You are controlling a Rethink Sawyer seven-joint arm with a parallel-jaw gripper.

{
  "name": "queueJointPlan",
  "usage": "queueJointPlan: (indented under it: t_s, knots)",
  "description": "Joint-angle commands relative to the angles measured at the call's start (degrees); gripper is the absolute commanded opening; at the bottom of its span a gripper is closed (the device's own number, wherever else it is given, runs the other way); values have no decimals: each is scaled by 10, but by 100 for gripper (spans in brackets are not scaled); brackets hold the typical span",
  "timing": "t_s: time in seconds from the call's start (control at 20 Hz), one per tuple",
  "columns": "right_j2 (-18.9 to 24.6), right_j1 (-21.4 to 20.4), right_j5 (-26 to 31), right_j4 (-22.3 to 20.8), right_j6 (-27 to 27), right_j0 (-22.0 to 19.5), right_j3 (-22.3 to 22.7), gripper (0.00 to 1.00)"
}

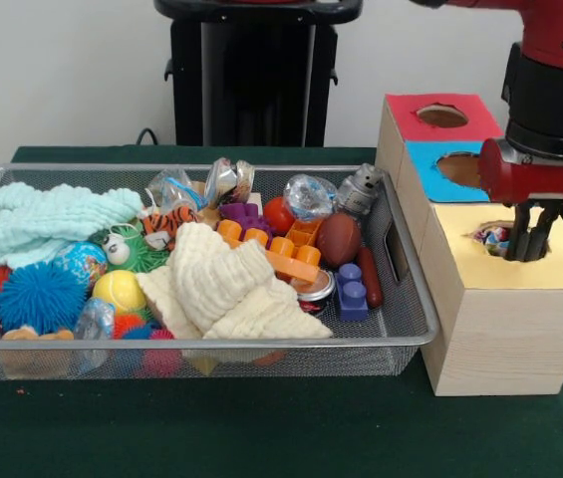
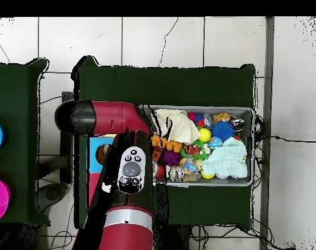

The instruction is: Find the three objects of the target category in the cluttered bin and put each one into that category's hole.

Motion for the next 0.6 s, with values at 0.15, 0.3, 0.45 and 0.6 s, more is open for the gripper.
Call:
queueJointPlan:
  t_s: [0.15,0.3,0.45,0.6]
  knots:
    - [3,-26,51,-17,77,-3,48,0]
    - [-1,-29,56,-19,76,-2,47,0]
    - [-6,-33,64,-21,77,-1,51,0]
    - [-17,-38,82,-25,81,5,59,0]
